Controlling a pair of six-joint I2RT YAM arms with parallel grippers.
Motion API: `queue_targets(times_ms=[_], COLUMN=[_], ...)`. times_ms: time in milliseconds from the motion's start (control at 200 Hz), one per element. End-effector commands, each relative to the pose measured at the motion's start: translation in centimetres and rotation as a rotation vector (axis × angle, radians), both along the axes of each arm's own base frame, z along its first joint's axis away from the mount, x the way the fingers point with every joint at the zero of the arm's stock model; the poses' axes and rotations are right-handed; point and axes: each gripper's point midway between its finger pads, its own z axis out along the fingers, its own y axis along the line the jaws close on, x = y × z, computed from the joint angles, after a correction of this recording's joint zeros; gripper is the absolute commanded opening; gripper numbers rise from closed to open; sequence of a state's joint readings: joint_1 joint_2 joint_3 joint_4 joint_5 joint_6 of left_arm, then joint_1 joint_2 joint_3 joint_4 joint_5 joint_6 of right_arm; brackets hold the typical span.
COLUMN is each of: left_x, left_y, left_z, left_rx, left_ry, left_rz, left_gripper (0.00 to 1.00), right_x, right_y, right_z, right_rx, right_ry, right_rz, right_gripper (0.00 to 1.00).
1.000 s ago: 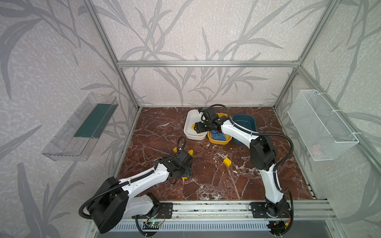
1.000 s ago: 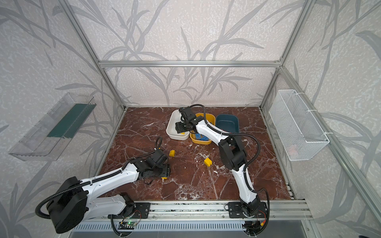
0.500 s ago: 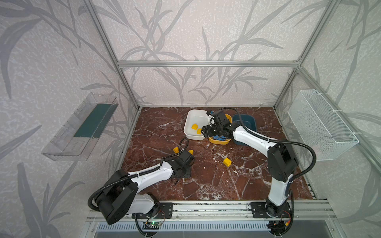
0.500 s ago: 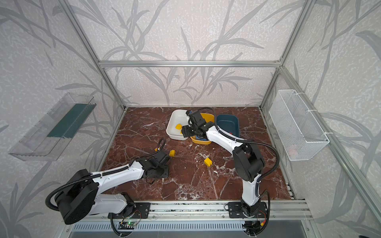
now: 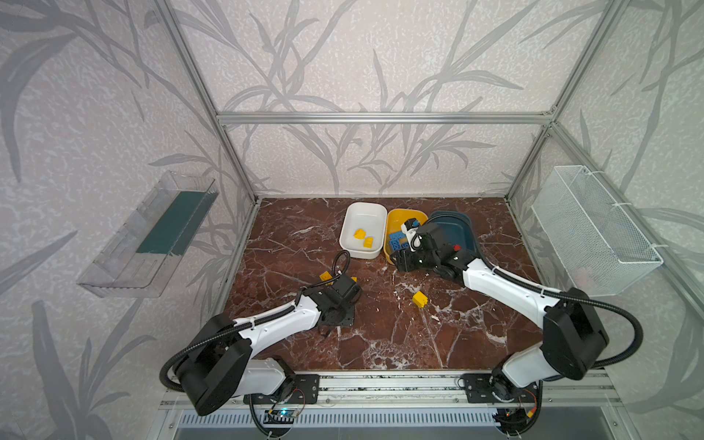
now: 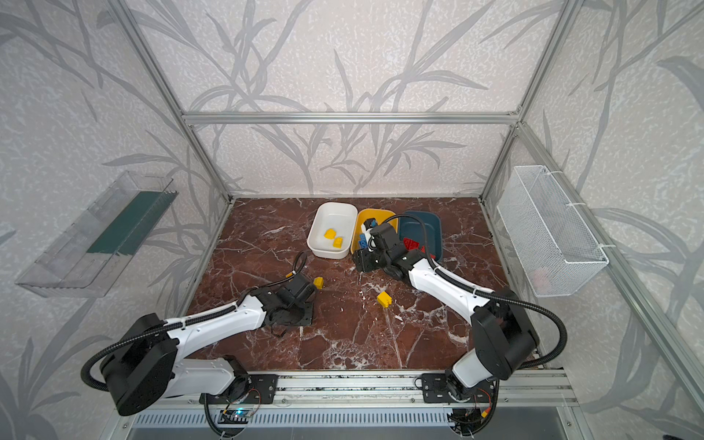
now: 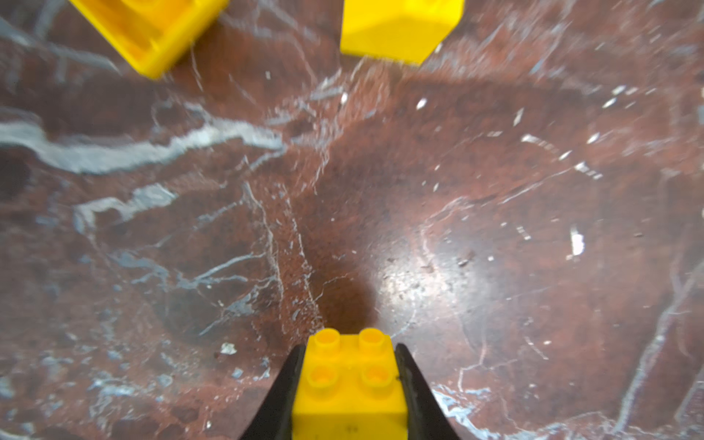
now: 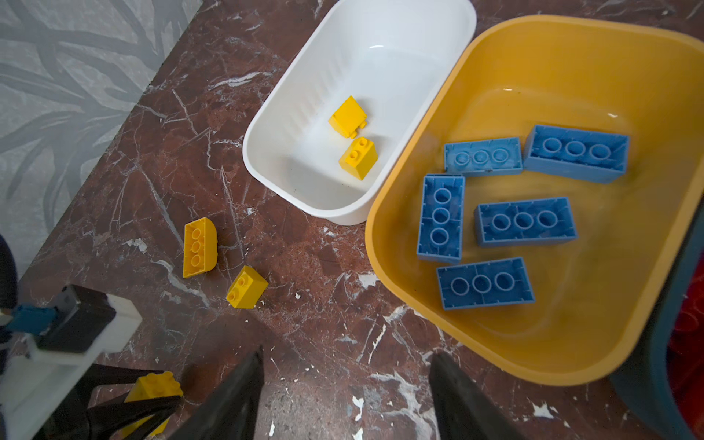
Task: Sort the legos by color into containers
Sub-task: 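Close the left gripper on a yellow brick while the right withdraws, then carry the yellow brick with the left gripper and drop it into the white bin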
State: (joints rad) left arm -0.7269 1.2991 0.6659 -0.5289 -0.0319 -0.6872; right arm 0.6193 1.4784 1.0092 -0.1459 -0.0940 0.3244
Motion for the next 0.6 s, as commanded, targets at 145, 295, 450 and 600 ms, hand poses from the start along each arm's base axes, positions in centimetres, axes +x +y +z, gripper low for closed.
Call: queue_targets(times_ms=[145,295,450,600], left_x=[2.3,3.9,5.5,7.4], left_y=[0.0,-0.5,-1.5,-2.3], left_z=[5.0,7.3,9.0,10.5], left_rx=[0.047,0.079,0.070,0.063], left_ry=[-0.093,-0.131,-0.146,-0.149], left_rz=[0.009,-0.014,-0.021,-0.030], left_gripper=[0.26,0.26,0.27,0.27], right_x=[-2.5,-4.1,-5.4,-5.9], right_y=[-3.2,-4.4,-5.5,-6.8], right_z=[0.7,-0.3,-1.6,-2.6], right_rx=[0.026,0.023,0.050,0.053], right_ry=[-0.120,-0.117,-0.099,-0.122], right_rz=[-0.041,-0.044,-0.081,-0.121], right_gripper=[0.88,0.96,0.97,0.97])
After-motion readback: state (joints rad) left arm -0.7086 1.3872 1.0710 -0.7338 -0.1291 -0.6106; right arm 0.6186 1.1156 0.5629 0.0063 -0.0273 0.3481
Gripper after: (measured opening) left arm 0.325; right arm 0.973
